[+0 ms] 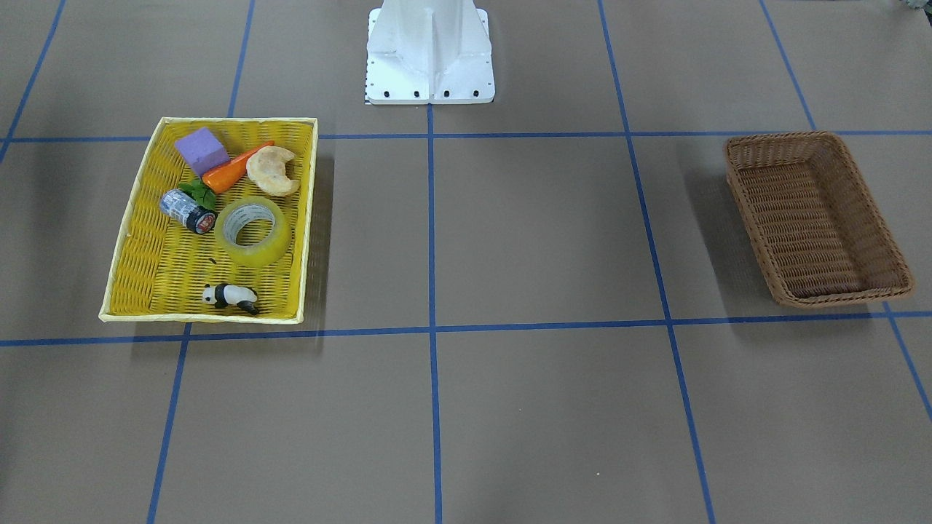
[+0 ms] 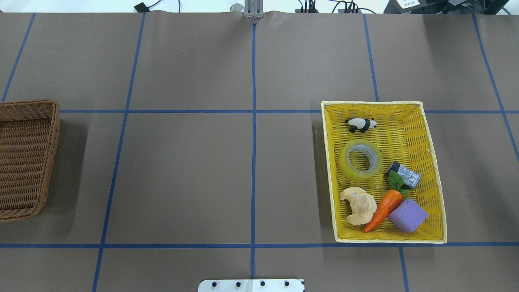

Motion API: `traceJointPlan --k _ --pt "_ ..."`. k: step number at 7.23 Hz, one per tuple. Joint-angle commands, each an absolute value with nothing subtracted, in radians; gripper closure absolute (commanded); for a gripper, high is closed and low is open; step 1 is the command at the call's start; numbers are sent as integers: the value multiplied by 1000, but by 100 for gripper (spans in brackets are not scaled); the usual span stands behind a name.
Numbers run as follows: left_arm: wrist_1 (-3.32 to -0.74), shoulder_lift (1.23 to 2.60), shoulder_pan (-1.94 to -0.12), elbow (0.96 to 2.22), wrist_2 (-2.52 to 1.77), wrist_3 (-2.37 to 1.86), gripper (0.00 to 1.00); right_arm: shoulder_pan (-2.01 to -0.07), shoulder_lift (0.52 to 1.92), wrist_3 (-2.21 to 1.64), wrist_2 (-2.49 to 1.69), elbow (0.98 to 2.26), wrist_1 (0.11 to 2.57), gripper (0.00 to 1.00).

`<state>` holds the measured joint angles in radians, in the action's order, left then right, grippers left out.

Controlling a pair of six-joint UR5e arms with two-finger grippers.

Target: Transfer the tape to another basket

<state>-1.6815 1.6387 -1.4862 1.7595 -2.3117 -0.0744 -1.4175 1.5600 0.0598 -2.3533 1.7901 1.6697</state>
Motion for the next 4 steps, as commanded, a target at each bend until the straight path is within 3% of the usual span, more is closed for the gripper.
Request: traceJointPlan --k 1,4 --pt "-1687 1594 -1460 1756 -2315 -51 2 -1417 1556 61 -2352 1798 1669 0" --pt "-1700 1575 -1460 1752 -2318 -49 2 -1419 1557 61 -2350 1798 1669 0"
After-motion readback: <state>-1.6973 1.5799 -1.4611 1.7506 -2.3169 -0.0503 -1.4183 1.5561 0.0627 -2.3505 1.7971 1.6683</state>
